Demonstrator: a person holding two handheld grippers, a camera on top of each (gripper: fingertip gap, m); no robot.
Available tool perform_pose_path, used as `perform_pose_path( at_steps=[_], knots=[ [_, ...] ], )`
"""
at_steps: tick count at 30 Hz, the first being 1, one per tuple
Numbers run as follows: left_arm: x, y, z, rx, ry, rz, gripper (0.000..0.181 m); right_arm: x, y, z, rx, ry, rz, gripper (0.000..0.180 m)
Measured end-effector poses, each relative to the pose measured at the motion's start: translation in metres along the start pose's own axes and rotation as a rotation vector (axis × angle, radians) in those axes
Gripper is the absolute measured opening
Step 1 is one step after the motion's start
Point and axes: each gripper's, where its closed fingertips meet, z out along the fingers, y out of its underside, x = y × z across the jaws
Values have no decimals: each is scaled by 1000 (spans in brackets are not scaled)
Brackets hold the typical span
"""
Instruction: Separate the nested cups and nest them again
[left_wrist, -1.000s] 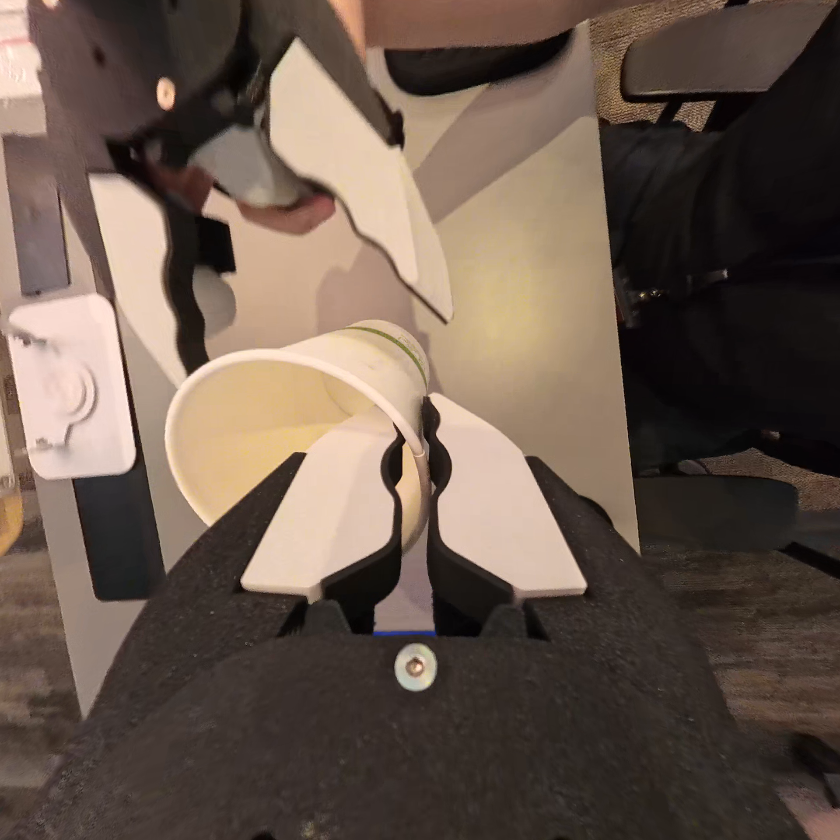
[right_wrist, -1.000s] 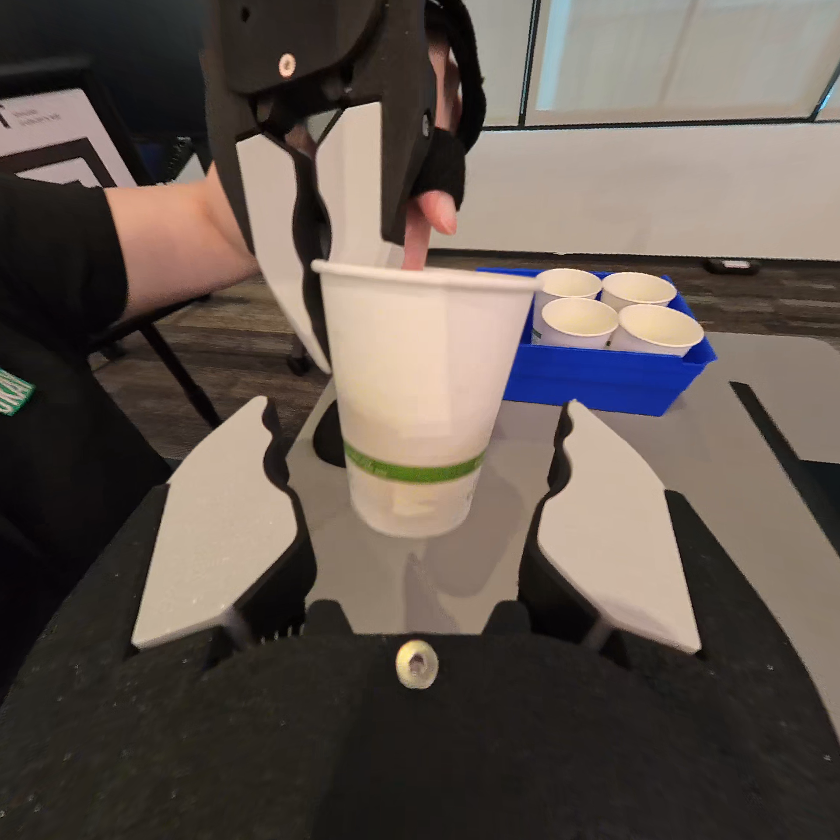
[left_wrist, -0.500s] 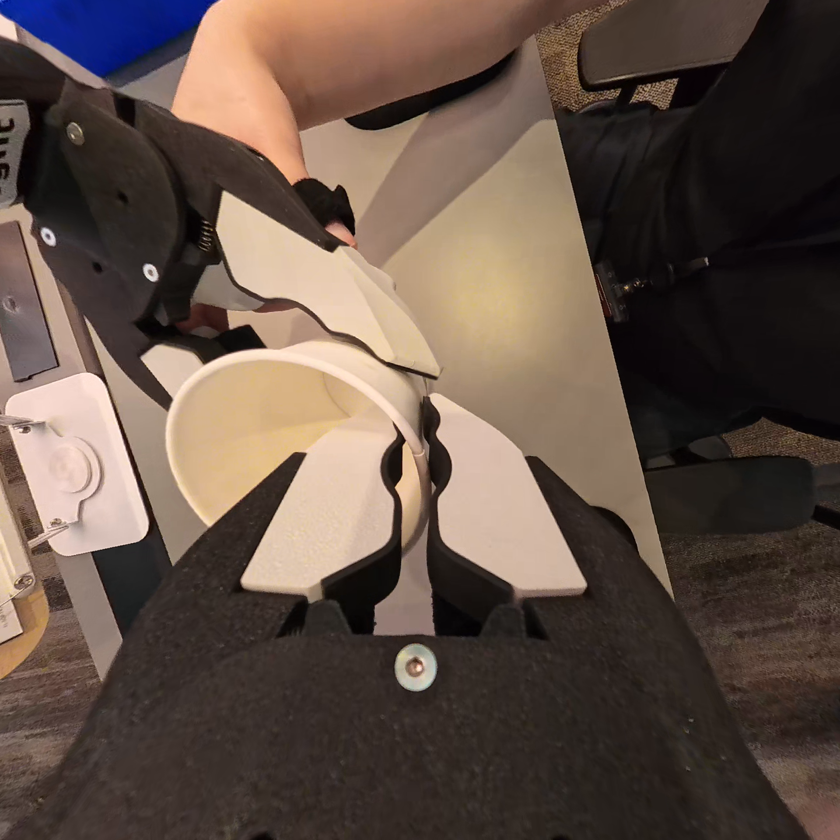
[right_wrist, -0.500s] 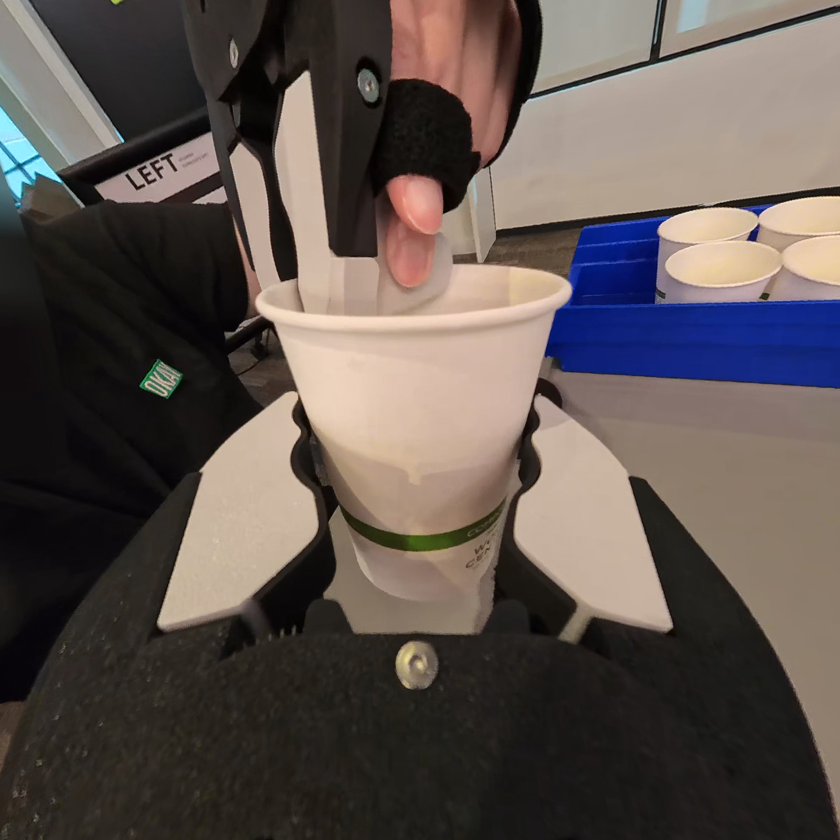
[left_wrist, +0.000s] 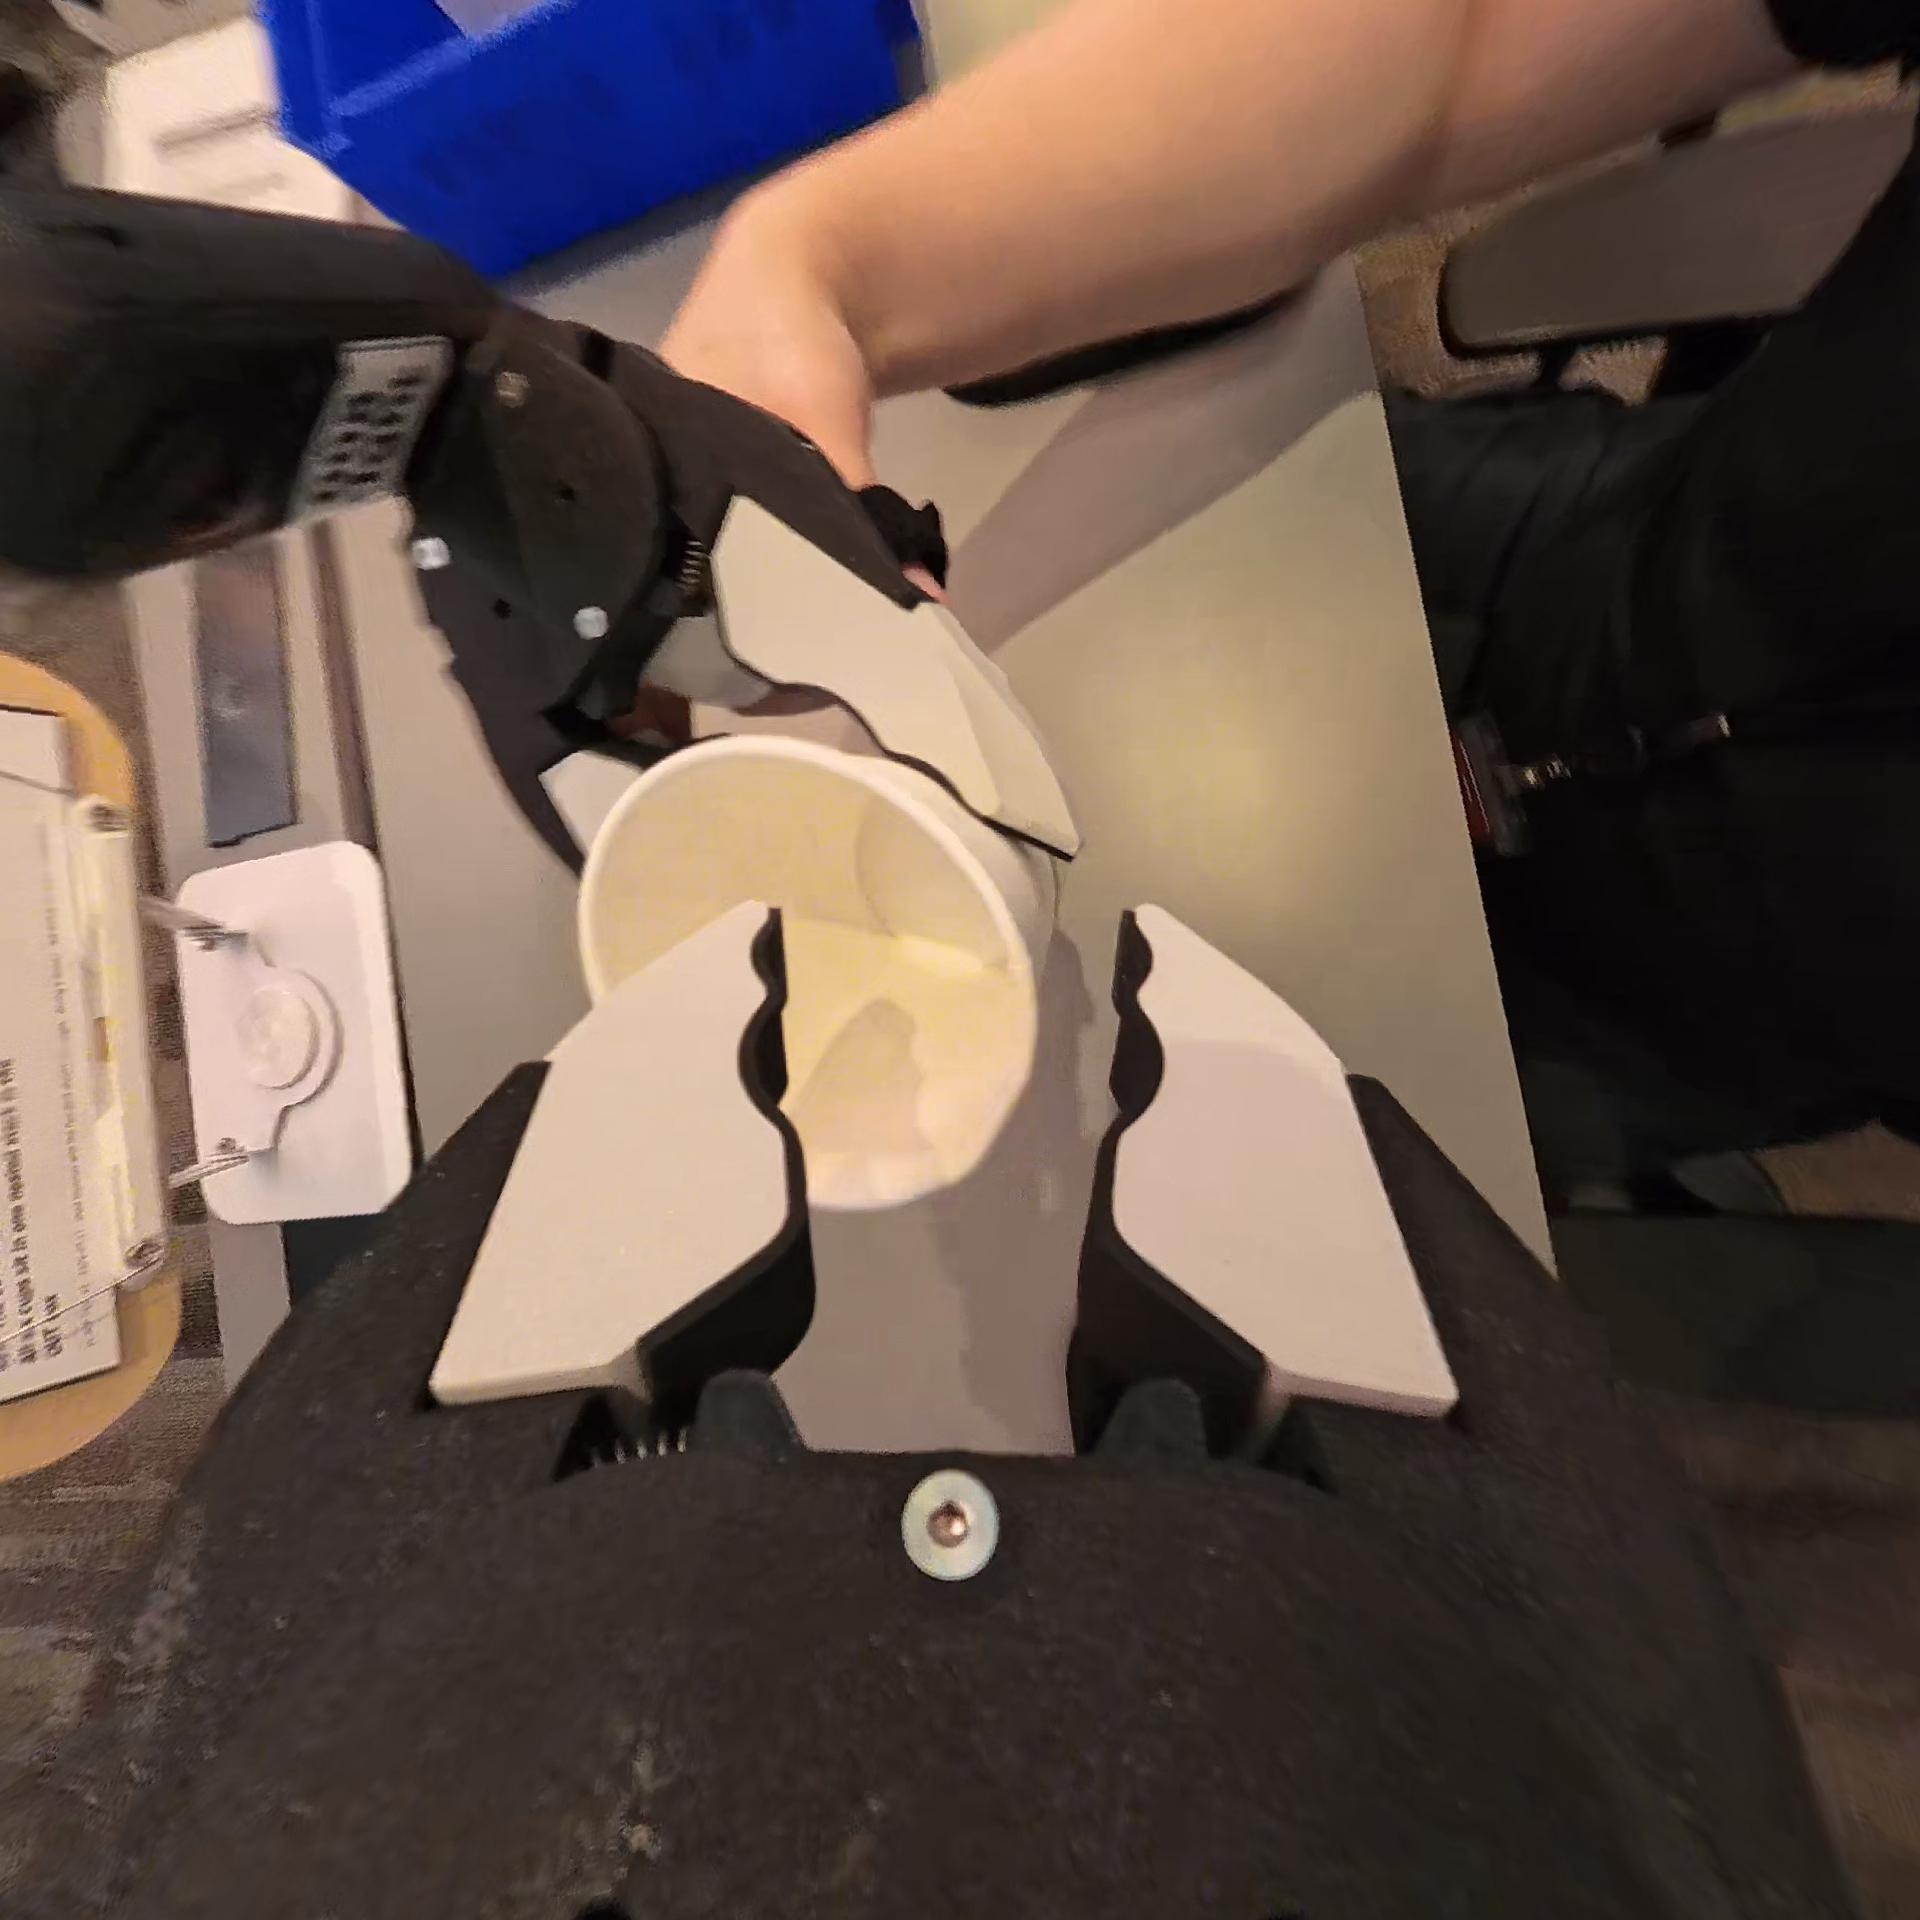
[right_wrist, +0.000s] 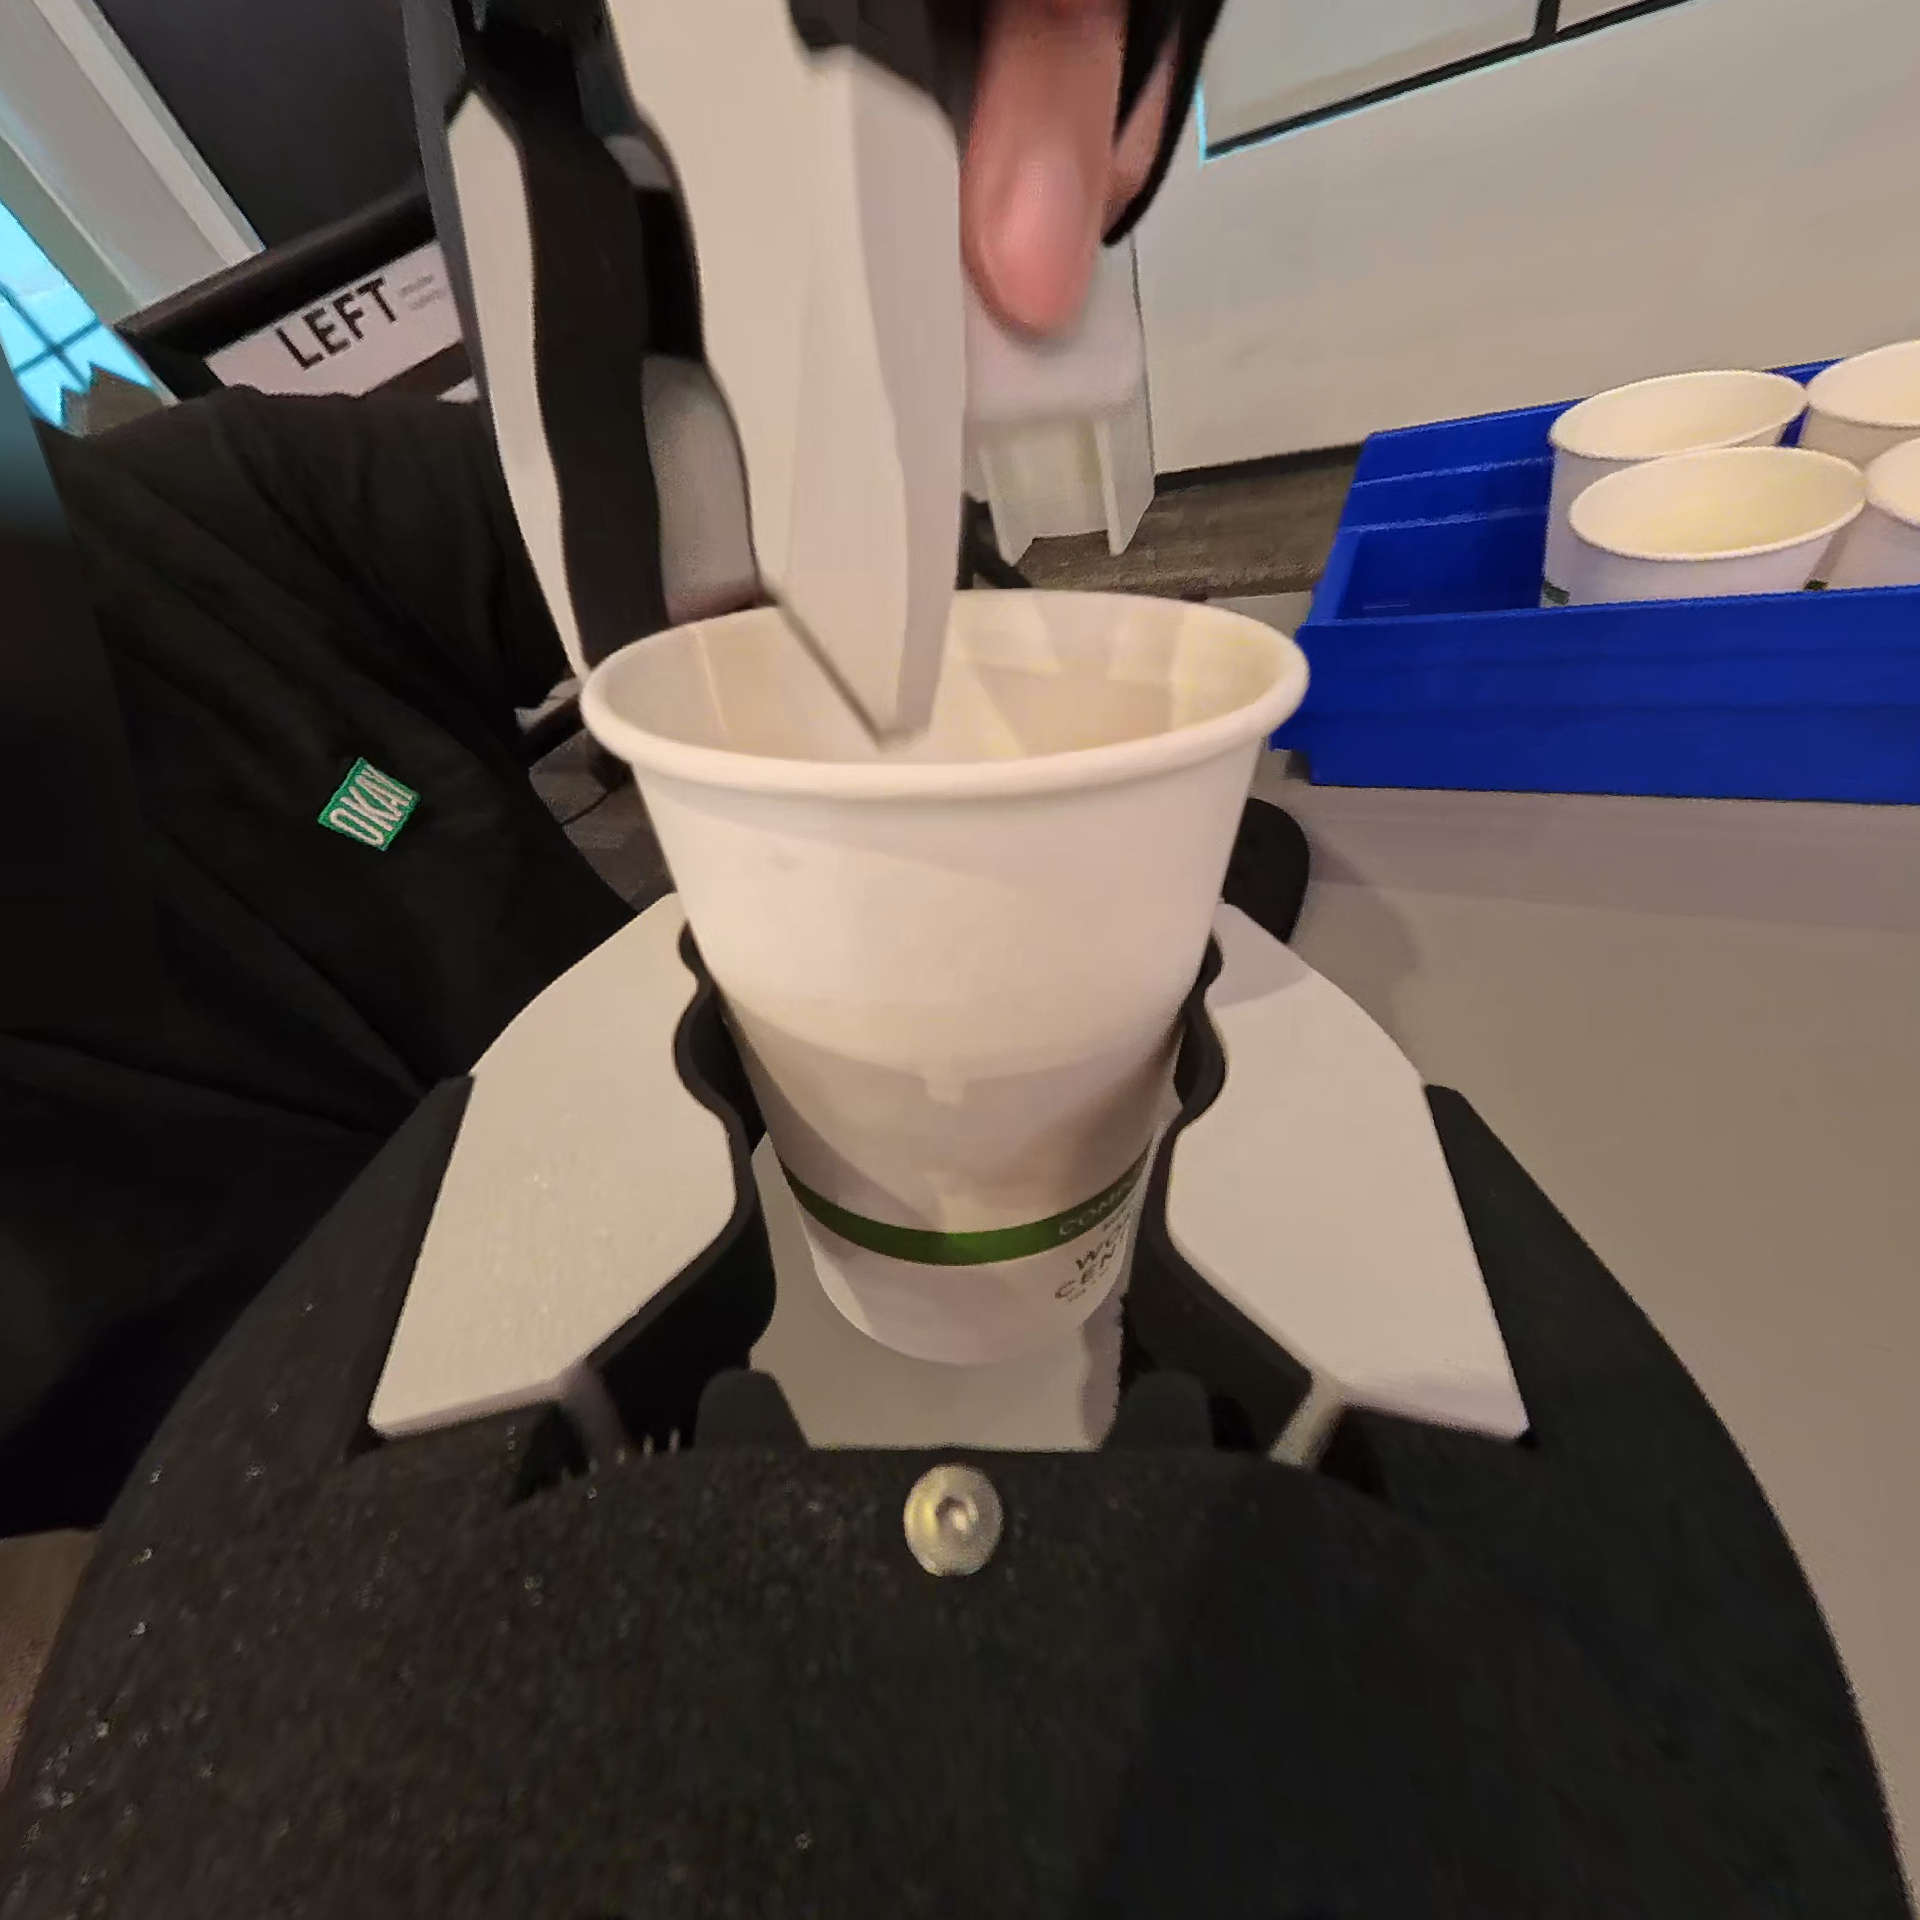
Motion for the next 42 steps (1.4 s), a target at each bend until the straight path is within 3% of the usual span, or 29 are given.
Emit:
perform_pose_path(
  at_steps=[4, 7, 9, 11, 14, 16, 19, 24, 36, 42],
  knots=[
    [-31, -10, -35, 222, -209, -96, 65, 9, 4, -42, 60, 133, 9, 85],
    [-49, -2, -70, 382, -348, -231, 62, 4, -18, -120, 171, 346, -60, 85],
    [-52, 14, -82, 417, -404, -306, 62, 5, -36, -207, 270, 664, -160, 86],
    [-52, 31, -85, 421, -451, -360, 60, 4, -35, -326, 340, 1118, -251, 86],
    [-46, 51, -79, 397, -490, -409, 57, -29, 12, -475, 463, 1620, -231, 86],
    [-42, 57, -72, 376, -499, -426, 57, -43, 60, -522, 507, 1767, -128, 86],
    [-37, 56, -62, 363, -488, -438, 57, -47, 112, -543, 507, 1865, -47, 86],
    [-32, 39, -52, 345, -474, -393, 56, -35, 165, -545, 453, 1932, 34, 87],
    [-18, 21, -41, 312, -443, -332, 56, -21, 196, -540, 438, 1955, 88, 88],
    [-18, 19, -40, 309, -438, -328, 56, -18, 218, -533, 331, 1987, 178, 89]
  ],
)
